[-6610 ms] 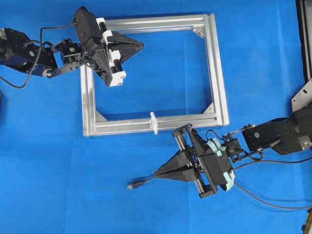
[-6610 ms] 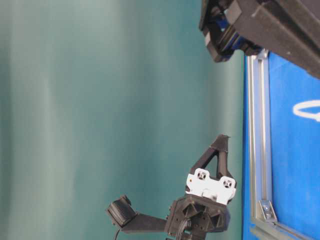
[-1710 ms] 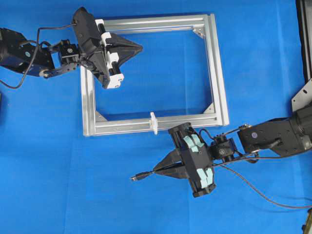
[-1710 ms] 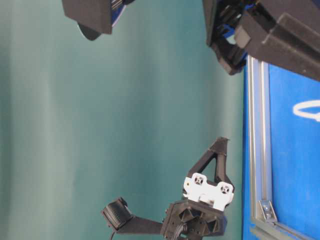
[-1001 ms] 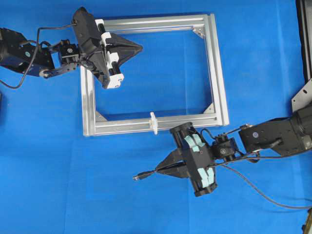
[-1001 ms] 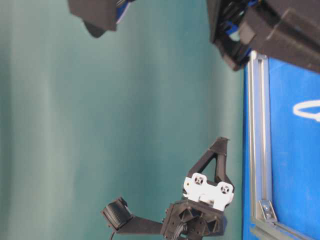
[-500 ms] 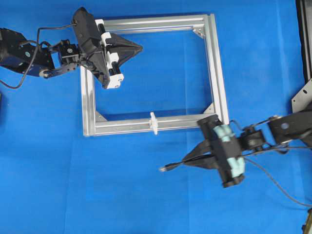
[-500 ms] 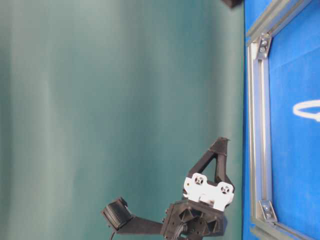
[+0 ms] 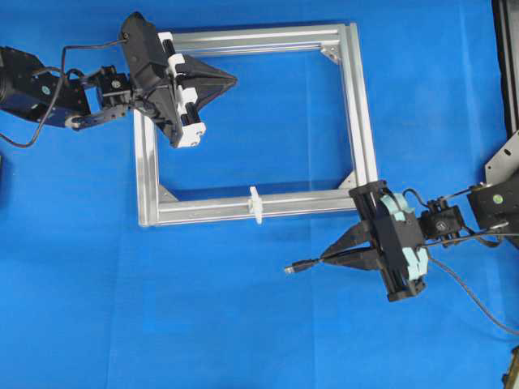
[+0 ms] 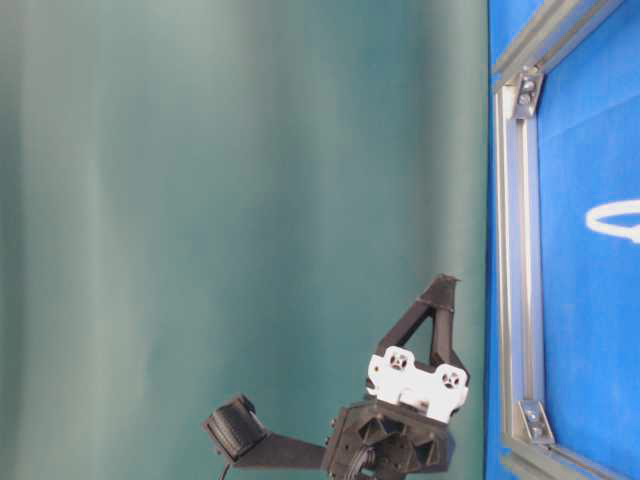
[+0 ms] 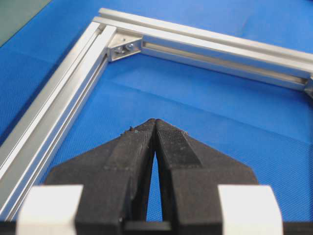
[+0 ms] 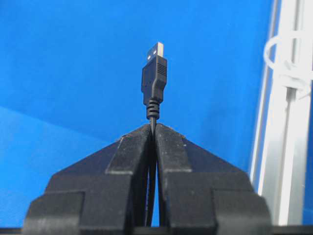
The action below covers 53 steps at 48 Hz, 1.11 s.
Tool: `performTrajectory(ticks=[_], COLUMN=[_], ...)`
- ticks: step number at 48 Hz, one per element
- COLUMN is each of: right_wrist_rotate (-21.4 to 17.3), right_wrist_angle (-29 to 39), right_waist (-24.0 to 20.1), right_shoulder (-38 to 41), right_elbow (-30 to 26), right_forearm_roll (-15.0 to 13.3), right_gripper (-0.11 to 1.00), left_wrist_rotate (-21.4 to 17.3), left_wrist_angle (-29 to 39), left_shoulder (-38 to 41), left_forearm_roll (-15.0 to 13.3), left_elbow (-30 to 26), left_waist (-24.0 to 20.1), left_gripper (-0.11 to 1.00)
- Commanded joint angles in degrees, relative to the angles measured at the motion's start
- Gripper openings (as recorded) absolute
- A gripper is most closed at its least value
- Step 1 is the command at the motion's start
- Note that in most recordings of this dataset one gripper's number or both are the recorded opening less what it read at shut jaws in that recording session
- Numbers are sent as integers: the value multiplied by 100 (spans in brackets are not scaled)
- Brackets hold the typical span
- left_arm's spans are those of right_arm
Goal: Insert the wire through the string loop located in the center.
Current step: 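Lift the cable and carry it toward the white zip-tie loop, then align the USB plug tip with the zip-tie loop opening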
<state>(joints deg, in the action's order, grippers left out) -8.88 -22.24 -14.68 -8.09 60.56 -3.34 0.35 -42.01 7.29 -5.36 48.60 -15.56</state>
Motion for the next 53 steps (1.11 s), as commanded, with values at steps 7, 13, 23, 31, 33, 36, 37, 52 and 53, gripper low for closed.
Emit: performTrajectory(ticks=[7,13,23,31,33,36,37,52,53], right_wrist_rotate=[9,9,9,9,9,9,9,9,9], right_wrist_angle=[-18,9,18,0,0,0,0,-18,-18], right_waist=[519,949,1327,1354,1362,1362,1362,1362,1354], right_shoulder=[-97,-79,9,70,70,79,79,79,79], right_elbow=[-26,-18,-62,-62,-62,-62,-62,-70,-70], right_forearm_roll=[70,70,70,62,70,70,70,62,70], right_gripper=[-2,-2,-2,-2,-2,-2,-2,-2,-2], left_wrist_rotate=[0,9,9,9,0,0,0,9,0], left_wrist_angle=[-26,-26,-26,-26,-26,-26,-26,-26,-26], left_shoulder=[-176,-185,-176,-176,-176,-185,-176,-176,-176], left_forearm_roll=[9,9,9,18,9,18,9,9,18], left_elbow=[-35,-35,-35,-35,-35,-35,-35,-35,-35], left_waist=[9,9,9,9,9,9,9,9,9], left_gripper=[0,0,0,0,0,0,0,0,0])
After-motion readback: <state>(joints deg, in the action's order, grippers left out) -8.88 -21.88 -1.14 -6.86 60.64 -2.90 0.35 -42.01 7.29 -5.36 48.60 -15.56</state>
